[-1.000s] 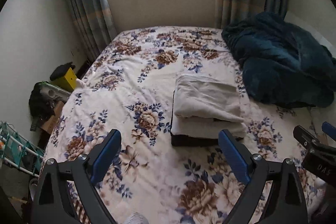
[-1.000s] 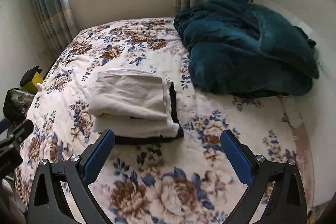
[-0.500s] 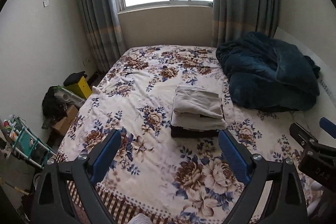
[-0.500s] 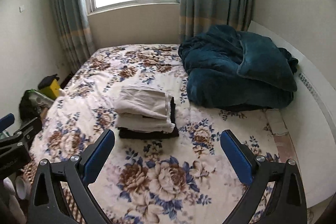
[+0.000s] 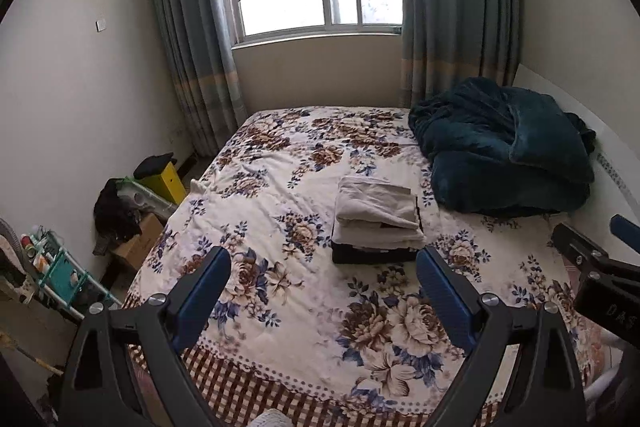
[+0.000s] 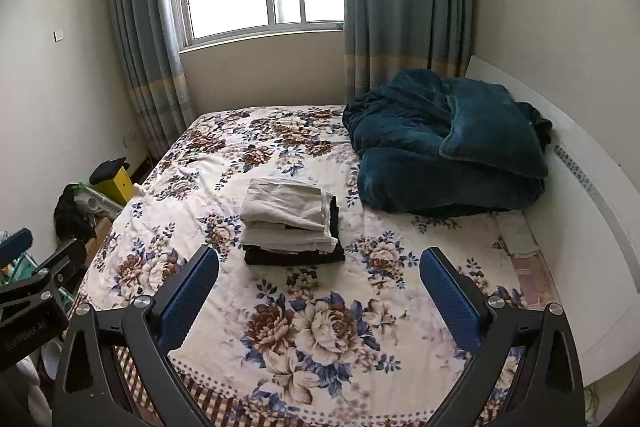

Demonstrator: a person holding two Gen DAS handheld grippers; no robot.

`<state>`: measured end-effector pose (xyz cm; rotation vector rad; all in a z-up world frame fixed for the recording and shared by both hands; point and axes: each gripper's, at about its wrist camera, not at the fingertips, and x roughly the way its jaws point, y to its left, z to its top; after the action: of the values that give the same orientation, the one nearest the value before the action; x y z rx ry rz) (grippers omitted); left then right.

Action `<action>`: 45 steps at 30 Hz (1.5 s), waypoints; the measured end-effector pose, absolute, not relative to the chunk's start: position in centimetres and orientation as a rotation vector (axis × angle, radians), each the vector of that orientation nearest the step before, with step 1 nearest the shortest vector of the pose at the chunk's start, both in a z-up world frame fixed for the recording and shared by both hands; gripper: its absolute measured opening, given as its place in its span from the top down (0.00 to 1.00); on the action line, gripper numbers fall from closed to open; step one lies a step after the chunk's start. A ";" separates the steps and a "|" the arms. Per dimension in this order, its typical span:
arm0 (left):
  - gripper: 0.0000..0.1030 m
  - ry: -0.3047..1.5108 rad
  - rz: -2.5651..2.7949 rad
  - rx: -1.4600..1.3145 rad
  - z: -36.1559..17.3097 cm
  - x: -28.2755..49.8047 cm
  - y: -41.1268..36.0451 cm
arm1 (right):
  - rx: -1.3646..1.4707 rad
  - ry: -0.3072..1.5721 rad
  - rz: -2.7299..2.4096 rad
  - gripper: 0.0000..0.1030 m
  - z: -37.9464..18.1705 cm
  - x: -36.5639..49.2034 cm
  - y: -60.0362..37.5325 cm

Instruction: Fold small clothes

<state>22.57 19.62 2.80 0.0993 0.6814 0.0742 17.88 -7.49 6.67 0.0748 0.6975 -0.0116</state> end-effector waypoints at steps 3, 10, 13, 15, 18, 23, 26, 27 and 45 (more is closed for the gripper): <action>0.06 0.674 0.069 0.098 2.8 22.1 19.9 | 0.067 0.692 -0.012 0.01 6.9 17.6 -7.2; 0.00 0.673 0.071 0.069 2.8 21.9 20.8 | 0.068 0.689 -0.006 0.00 7.1 17.8 -6.9; 0.00 0.667 0.070 0.083 2.9 21.8 20.4 | 0.075 0.688 -0.008 0.00 7.2 17.9 -6.9; 0.00 0.668 0.065 0.084 2.9 21.7 20.3 | 0.081 0.693 -0.002 0.00 7.3 17.9 -6.9; 0.00 0.667 0.064 0.082 3.0 21.7 20.1 | 0.085 0.687 -0.003 0.00 7.4 18.1 -7.0; 0.00 0.664 0.060 0.085 3.2 22.0 20.0 | 0.087 0.690 -0.002 0.00 7.5 18.4 -7.2; 0.00 0.661 0.056 0.084 3.4 22.2 19.9 | 0.076 0.690 -0.006 0.00 7.4 18.5 -7.2; 0.00 0.660 0.054 0.086 3.5 22.3 19.9 | 0.078 0.690 -0.006 0.00 7.3 18.6 -7.3; 0.00 0.654 0.069 0.095 3.7 22.3 19.6 | 0.076 0.691 -0.003 0.00 7.3 18.6 -6.8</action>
<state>22.32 19.56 3.70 0.0949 0.6537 0.0689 18.61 -6.85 7.30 0.0755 0.6906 -0.0028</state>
